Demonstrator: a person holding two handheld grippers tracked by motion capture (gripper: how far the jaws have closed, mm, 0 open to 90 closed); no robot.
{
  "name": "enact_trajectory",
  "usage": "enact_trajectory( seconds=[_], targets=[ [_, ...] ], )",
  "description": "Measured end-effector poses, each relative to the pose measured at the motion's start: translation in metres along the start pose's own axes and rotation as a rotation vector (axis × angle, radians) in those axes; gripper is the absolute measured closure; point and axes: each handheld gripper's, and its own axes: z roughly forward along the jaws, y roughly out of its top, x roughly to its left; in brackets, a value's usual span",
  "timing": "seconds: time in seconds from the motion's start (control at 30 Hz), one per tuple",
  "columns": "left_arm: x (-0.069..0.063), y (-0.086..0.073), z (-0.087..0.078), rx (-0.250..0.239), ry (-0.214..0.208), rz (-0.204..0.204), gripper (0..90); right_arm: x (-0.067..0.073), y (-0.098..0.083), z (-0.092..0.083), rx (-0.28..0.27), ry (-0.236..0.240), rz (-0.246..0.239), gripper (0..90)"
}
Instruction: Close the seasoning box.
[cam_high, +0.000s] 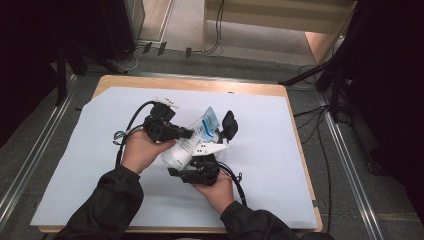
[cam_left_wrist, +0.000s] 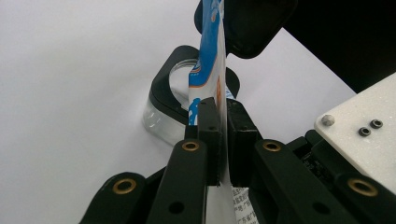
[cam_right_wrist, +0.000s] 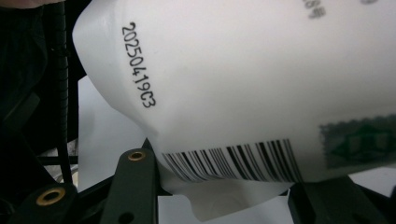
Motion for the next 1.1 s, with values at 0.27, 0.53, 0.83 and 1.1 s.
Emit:
enact_trajectory(
  seconds=[0.27,0.53,0.83,1.1],
  targets=[
    [0.002,0.002,0.004,-0.008,0.011,0.005,90.0,-0.002,0.001,0.000,-0.009,0.007,0.031,59.2],
    [0.001,0.006,0.005,0.002,0.025,0.007,90.0,-0.001,0.004,0.003,0.008,-0.015,0.008,57.9],
    [0.002,0.010,0.006,-0.001,0.027,0.005,90.0,-0.001,0.009,0.003,0.014,-0.038,-0.017,57.2],
    [0.005,0.013,0.007,-0.007,0.009,-0.006,90.0,-0.003,0.010,0.003,0.008,-0.044,-0.010,58.2]
  ],
)
